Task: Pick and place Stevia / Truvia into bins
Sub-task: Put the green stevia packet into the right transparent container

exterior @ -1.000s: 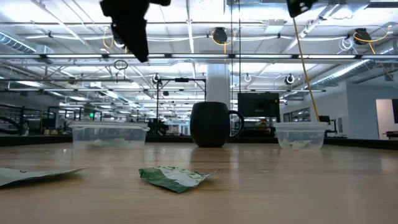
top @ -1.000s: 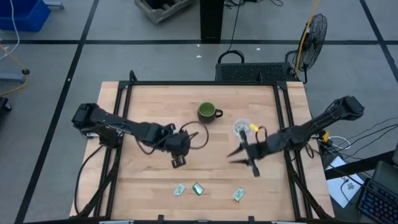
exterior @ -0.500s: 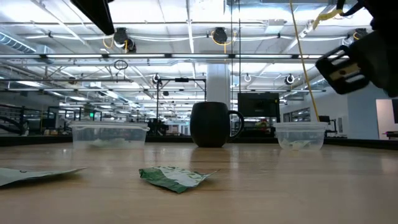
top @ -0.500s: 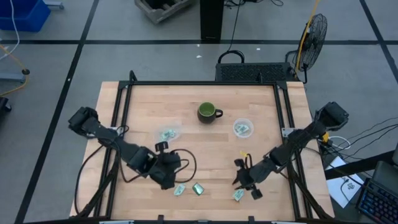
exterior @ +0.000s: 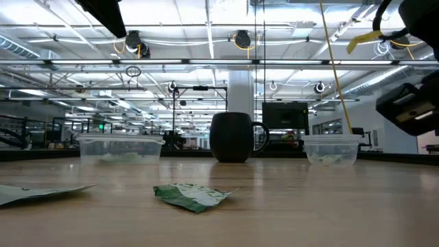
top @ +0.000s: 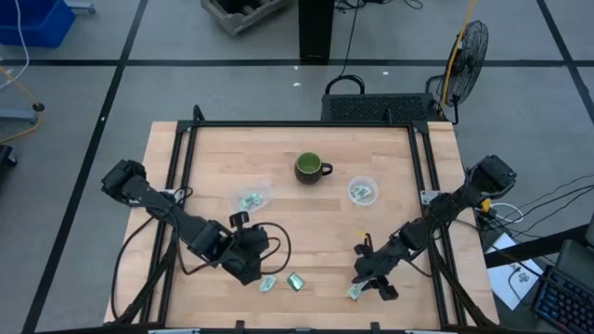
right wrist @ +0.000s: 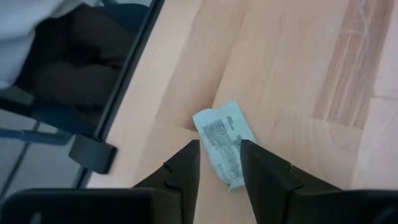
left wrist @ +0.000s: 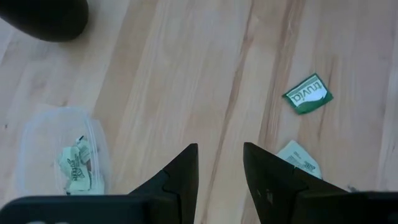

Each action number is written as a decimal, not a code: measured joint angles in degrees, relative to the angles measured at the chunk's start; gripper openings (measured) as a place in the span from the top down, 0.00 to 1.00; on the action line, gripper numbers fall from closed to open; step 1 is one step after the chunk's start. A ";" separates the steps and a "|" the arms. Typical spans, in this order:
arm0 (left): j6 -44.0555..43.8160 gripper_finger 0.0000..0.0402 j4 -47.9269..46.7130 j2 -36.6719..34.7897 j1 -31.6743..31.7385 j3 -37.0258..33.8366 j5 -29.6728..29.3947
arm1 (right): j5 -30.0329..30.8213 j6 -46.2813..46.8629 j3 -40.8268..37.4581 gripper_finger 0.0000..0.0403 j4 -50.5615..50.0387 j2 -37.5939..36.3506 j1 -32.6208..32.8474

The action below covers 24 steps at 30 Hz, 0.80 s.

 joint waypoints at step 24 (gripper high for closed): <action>-4.16 0.67 0.04 0.02 0.82 -0.02 -0.67 | 12.56 -17.62 -0.04 0.54 5.97 6.51 5.49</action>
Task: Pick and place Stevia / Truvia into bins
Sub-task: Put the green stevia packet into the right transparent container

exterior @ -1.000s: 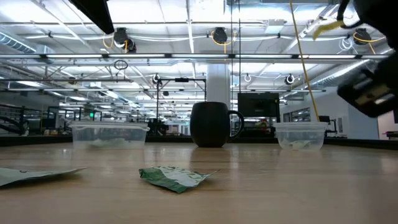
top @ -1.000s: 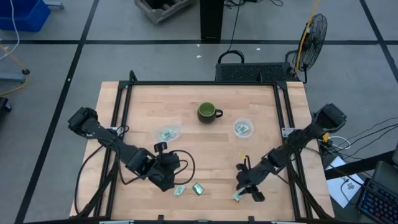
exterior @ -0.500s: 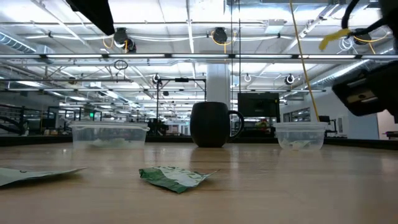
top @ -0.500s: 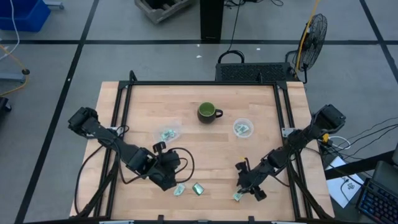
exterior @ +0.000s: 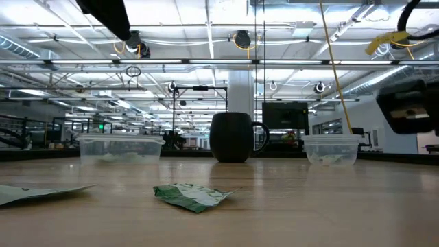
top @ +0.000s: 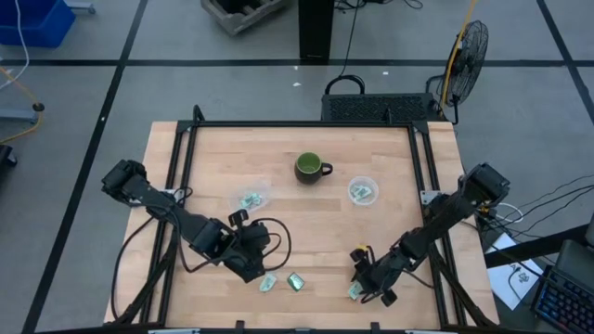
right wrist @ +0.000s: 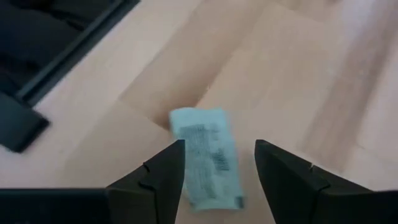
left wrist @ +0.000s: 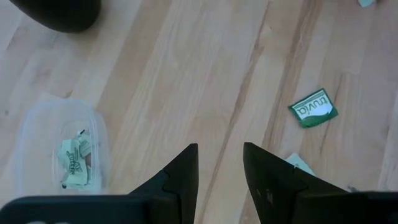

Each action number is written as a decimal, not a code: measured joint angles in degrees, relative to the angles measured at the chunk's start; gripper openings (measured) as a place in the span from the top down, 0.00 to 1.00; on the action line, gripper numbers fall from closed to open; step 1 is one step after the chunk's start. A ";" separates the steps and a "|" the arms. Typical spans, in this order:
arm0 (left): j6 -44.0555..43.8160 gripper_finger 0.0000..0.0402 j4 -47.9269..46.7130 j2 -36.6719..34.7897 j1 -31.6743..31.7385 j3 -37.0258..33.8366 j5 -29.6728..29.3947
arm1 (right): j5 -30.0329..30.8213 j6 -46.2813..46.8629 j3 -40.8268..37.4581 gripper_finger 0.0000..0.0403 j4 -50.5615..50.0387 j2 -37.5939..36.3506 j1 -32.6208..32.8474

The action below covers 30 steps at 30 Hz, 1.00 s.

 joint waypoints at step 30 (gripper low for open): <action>5.85 0.67 -0.02 0.00 0.04 0.00 -2.16 | 1.25 2.92 -0.20 0.99 2.56 -0.46 -0.80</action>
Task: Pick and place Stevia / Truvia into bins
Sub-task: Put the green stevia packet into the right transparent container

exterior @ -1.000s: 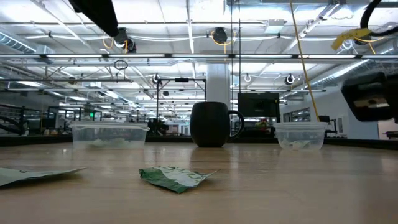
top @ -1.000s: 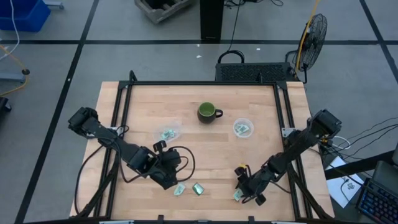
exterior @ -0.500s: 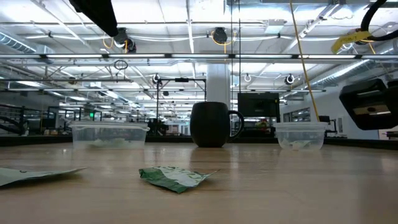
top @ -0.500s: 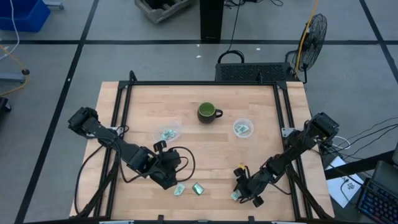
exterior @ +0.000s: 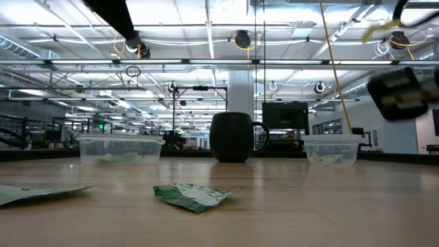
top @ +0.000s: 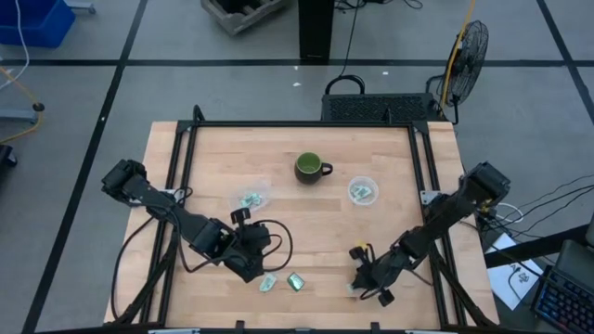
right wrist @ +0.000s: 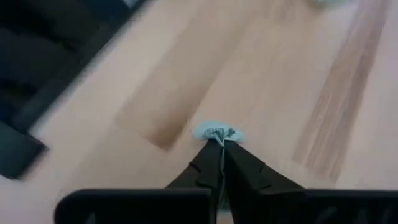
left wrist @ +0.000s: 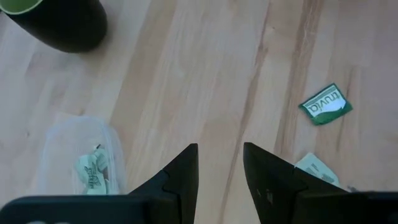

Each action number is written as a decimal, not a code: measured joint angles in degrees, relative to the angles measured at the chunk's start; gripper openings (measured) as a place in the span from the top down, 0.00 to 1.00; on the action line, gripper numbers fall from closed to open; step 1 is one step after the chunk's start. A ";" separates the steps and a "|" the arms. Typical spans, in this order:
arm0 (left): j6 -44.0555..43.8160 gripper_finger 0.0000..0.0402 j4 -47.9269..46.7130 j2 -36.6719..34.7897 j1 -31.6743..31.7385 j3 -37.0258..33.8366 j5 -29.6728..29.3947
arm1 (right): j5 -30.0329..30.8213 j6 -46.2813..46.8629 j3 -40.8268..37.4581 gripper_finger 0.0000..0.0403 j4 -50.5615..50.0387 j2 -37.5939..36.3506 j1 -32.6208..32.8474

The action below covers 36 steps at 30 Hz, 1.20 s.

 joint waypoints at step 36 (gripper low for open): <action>1.21 0.67 0.15 0.00 0.00 0.00 -0.13 | 29.68 12.80 -5.03 0.97 -41.86 -34.40 -31.55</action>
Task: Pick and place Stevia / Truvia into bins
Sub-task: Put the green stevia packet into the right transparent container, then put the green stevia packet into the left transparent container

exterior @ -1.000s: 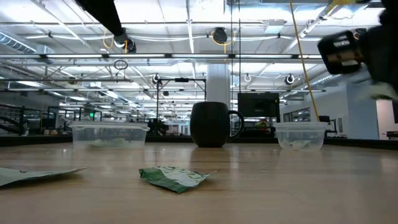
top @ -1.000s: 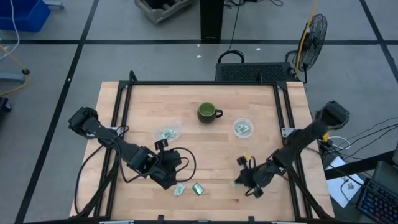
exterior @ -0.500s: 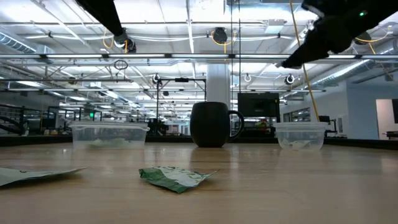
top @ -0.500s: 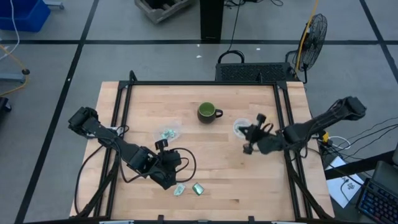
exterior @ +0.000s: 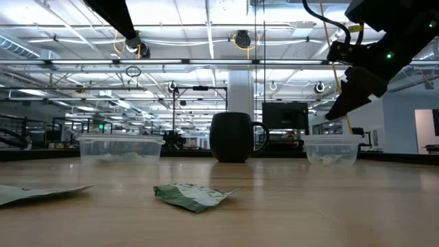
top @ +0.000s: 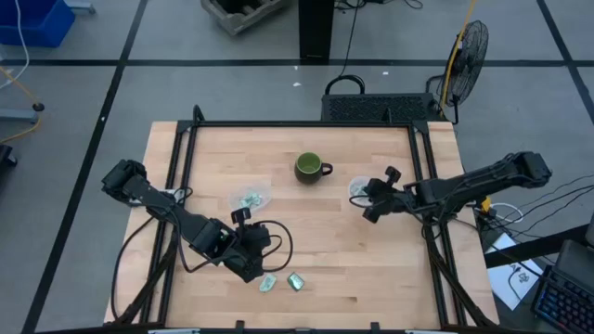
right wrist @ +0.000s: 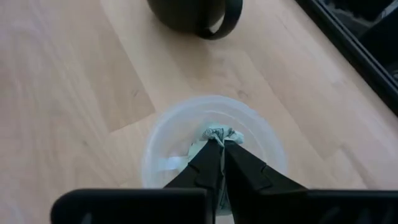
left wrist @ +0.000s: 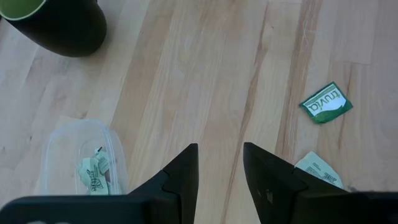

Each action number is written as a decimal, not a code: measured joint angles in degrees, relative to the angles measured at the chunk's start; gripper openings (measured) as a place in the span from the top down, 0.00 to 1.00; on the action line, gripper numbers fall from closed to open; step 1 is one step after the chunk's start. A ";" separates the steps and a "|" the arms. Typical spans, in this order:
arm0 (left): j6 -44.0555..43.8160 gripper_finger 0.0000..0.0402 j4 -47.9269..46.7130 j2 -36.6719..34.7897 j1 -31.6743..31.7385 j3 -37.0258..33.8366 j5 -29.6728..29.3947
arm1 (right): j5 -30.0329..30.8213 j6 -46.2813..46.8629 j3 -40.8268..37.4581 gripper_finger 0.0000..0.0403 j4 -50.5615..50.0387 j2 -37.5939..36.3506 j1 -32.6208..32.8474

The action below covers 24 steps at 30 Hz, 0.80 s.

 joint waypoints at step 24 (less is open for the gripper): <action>-0.05 0.67 -0.77 0.00 0.00 0.00 1.02 | -4.24 -6.49 -3.47 0.68 11.67 -0.53 -4.02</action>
